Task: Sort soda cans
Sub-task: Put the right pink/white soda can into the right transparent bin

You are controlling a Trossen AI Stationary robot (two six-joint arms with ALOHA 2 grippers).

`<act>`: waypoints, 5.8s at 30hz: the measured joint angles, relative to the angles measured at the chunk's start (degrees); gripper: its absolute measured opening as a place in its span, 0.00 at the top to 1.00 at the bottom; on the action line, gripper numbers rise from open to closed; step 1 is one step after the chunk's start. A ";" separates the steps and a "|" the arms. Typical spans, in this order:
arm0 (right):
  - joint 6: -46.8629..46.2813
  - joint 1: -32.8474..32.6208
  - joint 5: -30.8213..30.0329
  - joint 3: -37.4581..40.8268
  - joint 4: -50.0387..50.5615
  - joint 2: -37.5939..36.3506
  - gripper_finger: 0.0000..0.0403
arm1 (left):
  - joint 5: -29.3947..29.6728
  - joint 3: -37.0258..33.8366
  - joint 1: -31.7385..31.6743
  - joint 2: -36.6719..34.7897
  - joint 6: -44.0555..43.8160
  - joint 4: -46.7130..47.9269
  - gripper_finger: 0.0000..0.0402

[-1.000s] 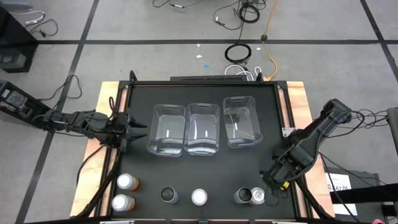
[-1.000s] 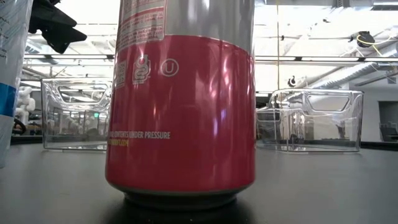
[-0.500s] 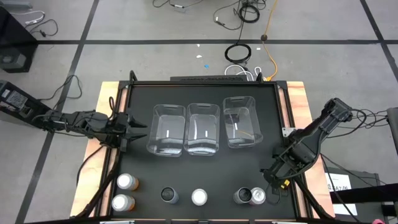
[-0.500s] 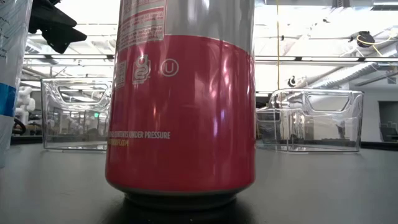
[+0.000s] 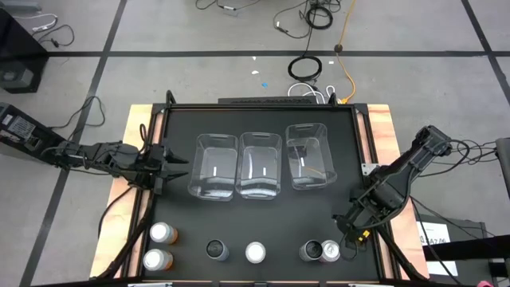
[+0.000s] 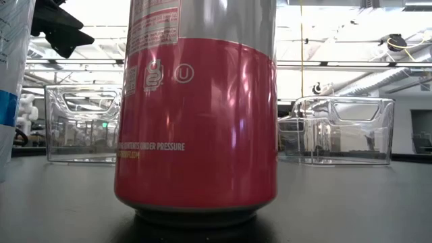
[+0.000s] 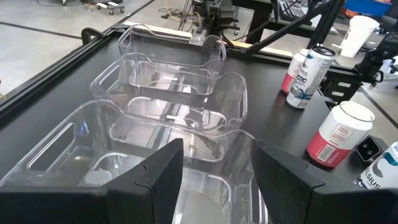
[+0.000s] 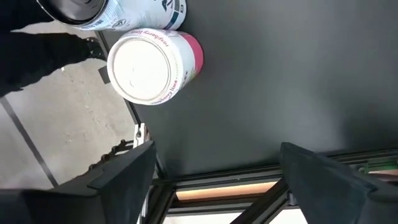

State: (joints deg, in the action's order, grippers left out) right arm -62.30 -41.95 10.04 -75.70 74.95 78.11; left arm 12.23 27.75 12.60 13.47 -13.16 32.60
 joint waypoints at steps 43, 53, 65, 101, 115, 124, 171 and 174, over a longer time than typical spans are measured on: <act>-6.37 -1.05 -2.48 0.00 -16.11 9.30 0.10 | 0.00 0.00 0.00 0.00 0.02 0.02 0.51; -4.14 -3.50 -2.66 0.00 -15.93 12.23 0.10 | 0.00 0.02 0.00 0.00 0.06 0.04 0.51; 0.89 -3.92 -2.74 0.00 -14.91 16.51 0.10 | 0.00 0.05 0.02 0.00 0.04 0.04 0.51; 4.69 -4.30 -6.77 0.01 -18.23 21.77 0.20 | 0.00 0.04 0.02 0.00 0.04 0.02 0.51; 3.82 -4.37 -5.22 0.09 -17.93 19.49 0.29 | 0.00 0.04 0.00 0.00 0.04 0.02 0.51; 2.18 -4.33 -5.46 0.09 -10.12 14.37 0.29 | 0.00 0.04 0.01 0.00 0.04 0.04 0.51; 41.81 51.05 -14.15 -14.00 7.45 9.86 0.28 | 2.23 -0.02 0.00 0.00 0.02 -0.04 0.51; 45.00 55.03 -14.30 -15.38 7.00 13.19 0.28 | 2.23 -0.02 0.00 0.00 0.02 -0.04 0.51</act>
State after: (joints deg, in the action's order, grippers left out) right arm -17.30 13.08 -4.26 -91.08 81.95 91.30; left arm 14.46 27.73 12.60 13.47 -13.15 32.56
